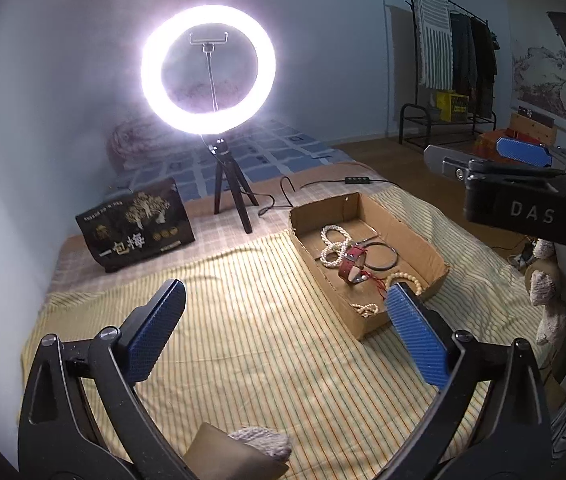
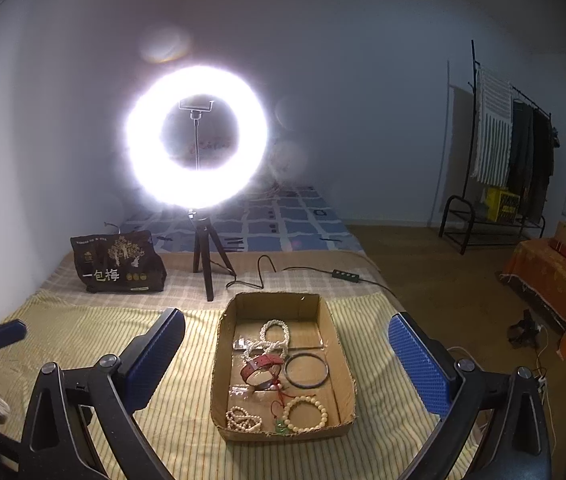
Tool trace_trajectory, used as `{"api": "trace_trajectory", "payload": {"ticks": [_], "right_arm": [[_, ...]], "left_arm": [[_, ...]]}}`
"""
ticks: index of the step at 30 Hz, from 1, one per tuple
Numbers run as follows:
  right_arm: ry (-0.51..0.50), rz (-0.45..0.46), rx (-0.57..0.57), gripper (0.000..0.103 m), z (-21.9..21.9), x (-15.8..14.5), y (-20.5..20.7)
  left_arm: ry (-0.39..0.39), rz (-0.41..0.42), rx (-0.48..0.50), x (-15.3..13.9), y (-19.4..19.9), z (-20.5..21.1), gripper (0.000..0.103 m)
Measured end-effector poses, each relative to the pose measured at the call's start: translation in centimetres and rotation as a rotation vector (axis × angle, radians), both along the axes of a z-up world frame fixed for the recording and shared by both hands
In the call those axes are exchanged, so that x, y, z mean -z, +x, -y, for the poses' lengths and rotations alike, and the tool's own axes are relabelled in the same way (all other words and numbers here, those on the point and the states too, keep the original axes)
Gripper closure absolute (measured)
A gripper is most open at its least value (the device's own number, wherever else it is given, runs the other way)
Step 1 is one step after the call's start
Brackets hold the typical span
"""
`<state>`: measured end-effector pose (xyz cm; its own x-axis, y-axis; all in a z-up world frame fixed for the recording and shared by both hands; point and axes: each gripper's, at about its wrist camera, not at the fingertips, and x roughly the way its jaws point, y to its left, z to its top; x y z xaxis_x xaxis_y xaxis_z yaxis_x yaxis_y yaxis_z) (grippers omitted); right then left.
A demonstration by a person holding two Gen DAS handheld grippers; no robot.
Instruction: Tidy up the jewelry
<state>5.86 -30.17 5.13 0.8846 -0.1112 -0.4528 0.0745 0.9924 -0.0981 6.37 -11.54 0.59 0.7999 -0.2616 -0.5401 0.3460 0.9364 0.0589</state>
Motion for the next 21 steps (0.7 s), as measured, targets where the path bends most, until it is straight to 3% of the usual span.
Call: {"api": "trace_trajectory", "payload": {"ticks": [8, 21], "right_arm": [[0.009, 0.023, 0.019, 0.0, 0.26, 0.0, 0.07], [0.005, 0.025, 0.02, 0.0, -0.03, 0.25, 0.11]], "left_arm": [[0.035, 0.013, -0.015, 0.23, 0.0, 0.26, 0.001], [0.028, 0.006, -0.016, 0.3, -0.05, 0.1, 0.0]]}}
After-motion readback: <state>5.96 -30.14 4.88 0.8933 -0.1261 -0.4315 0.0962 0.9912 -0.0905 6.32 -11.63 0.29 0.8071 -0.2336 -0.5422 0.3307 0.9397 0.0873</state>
